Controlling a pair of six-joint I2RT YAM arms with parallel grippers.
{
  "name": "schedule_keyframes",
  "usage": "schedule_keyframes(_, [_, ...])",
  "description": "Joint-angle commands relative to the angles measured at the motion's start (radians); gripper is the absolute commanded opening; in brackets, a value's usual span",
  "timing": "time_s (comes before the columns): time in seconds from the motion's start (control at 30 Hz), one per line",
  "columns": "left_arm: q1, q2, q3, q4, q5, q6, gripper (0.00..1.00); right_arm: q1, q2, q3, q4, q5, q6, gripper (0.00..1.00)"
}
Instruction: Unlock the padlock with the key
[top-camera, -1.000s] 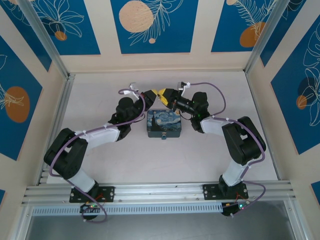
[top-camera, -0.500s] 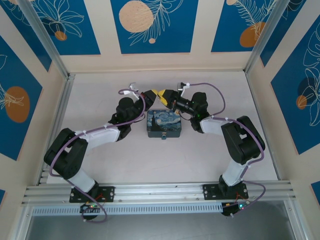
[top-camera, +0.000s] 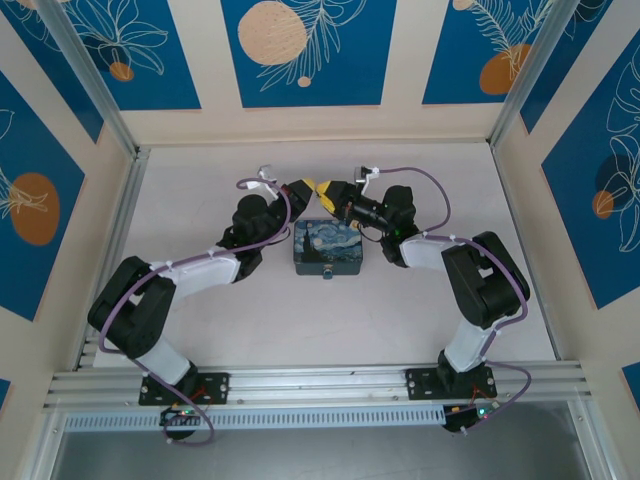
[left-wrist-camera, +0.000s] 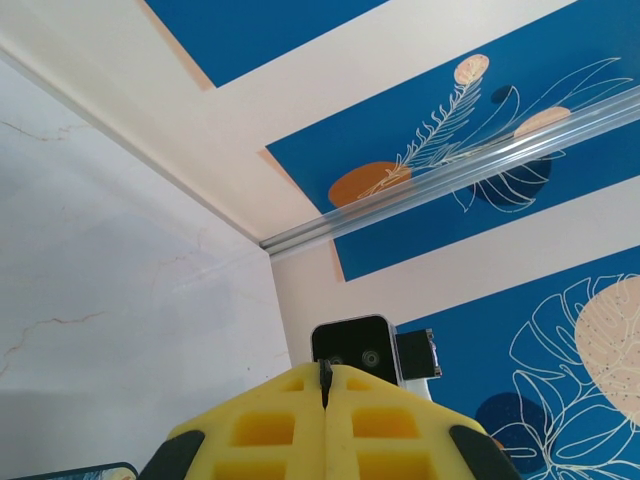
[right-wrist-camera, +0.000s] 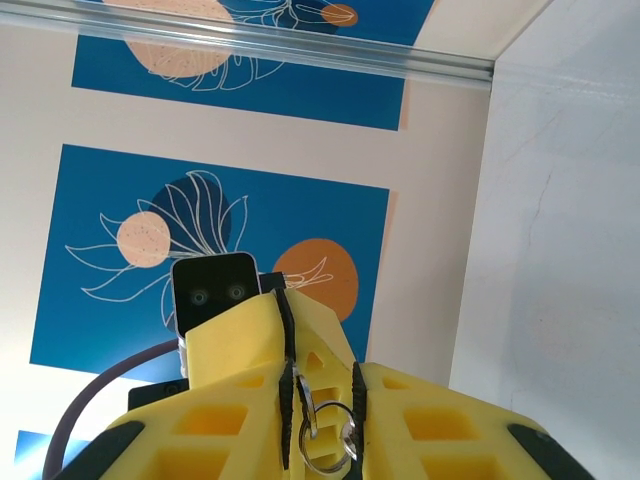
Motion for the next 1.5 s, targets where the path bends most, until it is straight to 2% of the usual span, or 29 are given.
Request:
schedule_keyframes(0.0, [-0.008, -0.002, 0.009, 0.014, -0.015, 0.005, 0.00, 0.006, -0.006, -0.019, 0.035, -0.011, -0.006, 0.26])
schedule_keyframes(0.17, [-0.009, -0.003, 0.008, 0.011, -0.017, 0.005, 0.00, 0.006, -0.002, -0.016, 0.035, -0.011, -0.004, 0.25])
schedule_keyframes(0.33, [-0.008, -0.003, 0.003, 0.011, -0.018, 0.005, 0.00, 0.006, 0.001, -0.016, 0.035, -0.013, -0.005, 0.19])
schedule_keyframes(0.67, [-0.008, -0.004, 0.000, 0.014, -0.024, 0.001, 0.00, 0.005, 0.003, -0.014, 0.035, -0.017, -0.005, 0.00])
schedule_keyframes(1.2, [-0.009, -0.038, -0.008, -0.040, -0.029, 0.000, 0.01, -0.021, -0.010, -0.058, 0.033, 0.000, -0.002, 0.00])
schedule_keyframes(1.23, [-0.009, -0.044, -0.006, -0.056, -0.031, 0.002, 0.13, -0.021, -0.015, -0.061, 0.028, -0.001, -0.006, 0.00])
schedule_keyframes(1.33, [-0.006, -0.080, -0.008, -0.123, -0.041, 0.009, 0.60, -0.028, -0.037, -0.083, 0.001, -0.008, -0.022, 0.00])
schedule_keyframes(1.37, [-0.006, -0.101, -0.008, -0.164, -0.043, 0.015, 0.71, -0.033, -0.048, -0.095, -0.005, -0.009, -0.026, 0.00])
schedule_keyframes(1.47, [0.000, -0.174, 0.004, -0.343, -0.032, 0.047, 0.89, -0.046, -0.089, -0.139, -0.028, -0.024, -0.039, 0.00])
